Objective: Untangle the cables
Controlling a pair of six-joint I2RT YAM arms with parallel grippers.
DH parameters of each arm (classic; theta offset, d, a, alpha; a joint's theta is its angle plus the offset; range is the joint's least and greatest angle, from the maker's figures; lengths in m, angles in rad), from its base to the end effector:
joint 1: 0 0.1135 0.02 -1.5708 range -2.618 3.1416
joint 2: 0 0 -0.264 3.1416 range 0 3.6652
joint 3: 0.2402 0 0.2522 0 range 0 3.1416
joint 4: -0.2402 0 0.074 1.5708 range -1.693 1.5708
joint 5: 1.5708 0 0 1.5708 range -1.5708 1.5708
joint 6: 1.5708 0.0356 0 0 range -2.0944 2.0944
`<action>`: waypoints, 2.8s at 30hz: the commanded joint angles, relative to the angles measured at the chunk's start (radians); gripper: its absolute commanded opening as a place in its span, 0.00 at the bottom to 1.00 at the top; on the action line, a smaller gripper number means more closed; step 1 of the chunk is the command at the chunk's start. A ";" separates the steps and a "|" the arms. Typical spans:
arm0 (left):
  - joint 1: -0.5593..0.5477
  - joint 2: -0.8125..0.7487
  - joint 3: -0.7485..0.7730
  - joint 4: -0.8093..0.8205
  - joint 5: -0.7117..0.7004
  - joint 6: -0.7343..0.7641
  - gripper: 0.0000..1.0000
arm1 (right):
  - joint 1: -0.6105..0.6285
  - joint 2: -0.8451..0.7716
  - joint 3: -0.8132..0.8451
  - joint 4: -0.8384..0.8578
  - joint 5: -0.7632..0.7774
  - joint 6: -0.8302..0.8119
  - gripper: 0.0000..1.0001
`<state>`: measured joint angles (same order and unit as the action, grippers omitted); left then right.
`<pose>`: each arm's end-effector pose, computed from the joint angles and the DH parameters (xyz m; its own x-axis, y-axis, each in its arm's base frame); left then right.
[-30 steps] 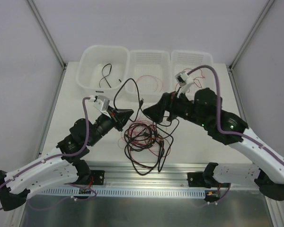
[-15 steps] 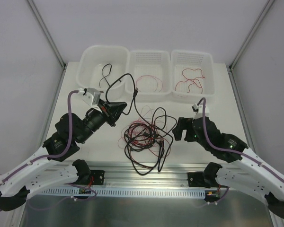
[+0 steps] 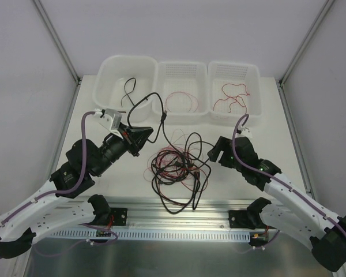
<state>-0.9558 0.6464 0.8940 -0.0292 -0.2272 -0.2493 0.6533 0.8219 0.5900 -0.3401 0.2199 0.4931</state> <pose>0.0863 -0.1082 0.4143 -0.0439 -0.3545 -0.9340 0.6791 0.6751 -0.2882 0.1507 0.1056 0.2501 -0.5905 0.1298 -0.7965 -0.1907 0.9366 0.2940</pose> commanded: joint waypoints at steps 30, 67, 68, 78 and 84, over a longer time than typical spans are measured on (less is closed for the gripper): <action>-0.003 0.099 0.014 -0.078 0.074 -0.103 0.00 | 0.072 -0.125 0.528 -0.193 0.010 -0.399 0.01; -0.003 -0.085 -0.053 -0.175 0.029 -0.179 0.00 | 0.164 0.197 0.548 0.506 -0.341 -0.442 0.01; -0.003 -0.080 -0.044 -0.175 0.034 -0.182 0.00 | 0.173 0.197 0.559 0.453 -0.323 -0.471 0.01; -0.003 0.035 0.014 -0.176 0.048 -0.281 0.00 | 0.302 0.197 0.499 0.254 -0.229 -0.539 0.01; -0.003 0.096 0.010 -0.176 0.031 -0.353 0.12 | 0.351 0.229 0.475 0.263 -0.231 -0.545 0.01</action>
<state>-0.9558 0.7227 0.8665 -0.2306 -0.1905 -0.5415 0.9768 1.0401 1.0580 -0.0971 -0.0189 -0.0292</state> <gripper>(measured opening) 0.096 0.055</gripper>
